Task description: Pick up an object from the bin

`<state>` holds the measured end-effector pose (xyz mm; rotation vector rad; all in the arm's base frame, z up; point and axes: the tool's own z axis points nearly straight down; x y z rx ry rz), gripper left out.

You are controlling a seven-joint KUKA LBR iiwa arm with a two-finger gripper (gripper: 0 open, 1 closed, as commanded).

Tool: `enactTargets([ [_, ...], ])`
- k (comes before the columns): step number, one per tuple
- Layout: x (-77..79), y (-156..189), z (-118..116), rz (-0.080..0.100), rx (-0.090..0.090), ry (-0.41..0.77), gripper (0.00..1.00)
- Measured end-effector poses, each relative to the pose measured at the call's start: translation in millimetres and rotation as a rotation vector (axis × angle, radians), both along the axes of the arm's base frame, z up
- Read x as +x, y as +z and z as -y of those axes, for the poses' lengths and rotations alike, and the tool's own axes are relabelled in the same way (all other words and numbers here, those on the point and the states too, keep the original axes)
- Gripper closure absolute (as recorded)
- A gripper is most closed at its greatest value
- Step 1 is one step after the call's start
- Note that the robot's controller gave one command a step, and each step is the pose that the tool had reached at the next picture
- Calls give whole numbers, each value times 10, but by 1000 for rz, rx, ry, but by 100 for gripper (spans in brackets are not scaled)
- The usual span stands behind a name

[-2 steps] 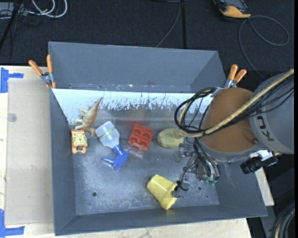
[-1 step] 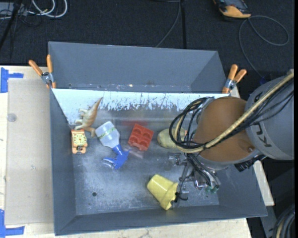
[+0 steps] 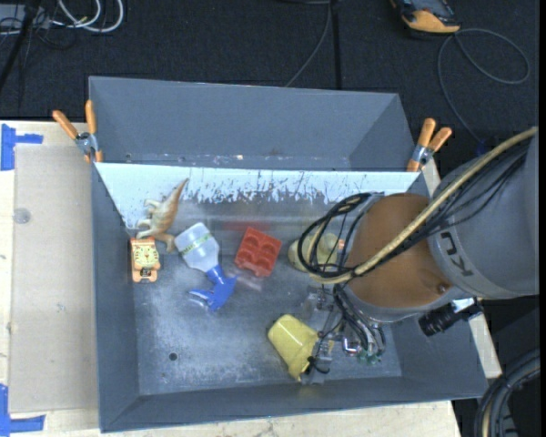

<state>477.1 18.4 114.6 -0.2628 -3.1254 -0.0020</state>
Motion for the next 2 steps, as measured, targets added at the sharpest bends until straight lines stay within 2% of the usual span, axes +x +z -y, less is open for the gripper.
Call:
enactTargets([
  [1, 10, -352, -20, 6, -3, 67, 100],
  [2, 11, -352, -19, 7, -3, 66, 100],
])
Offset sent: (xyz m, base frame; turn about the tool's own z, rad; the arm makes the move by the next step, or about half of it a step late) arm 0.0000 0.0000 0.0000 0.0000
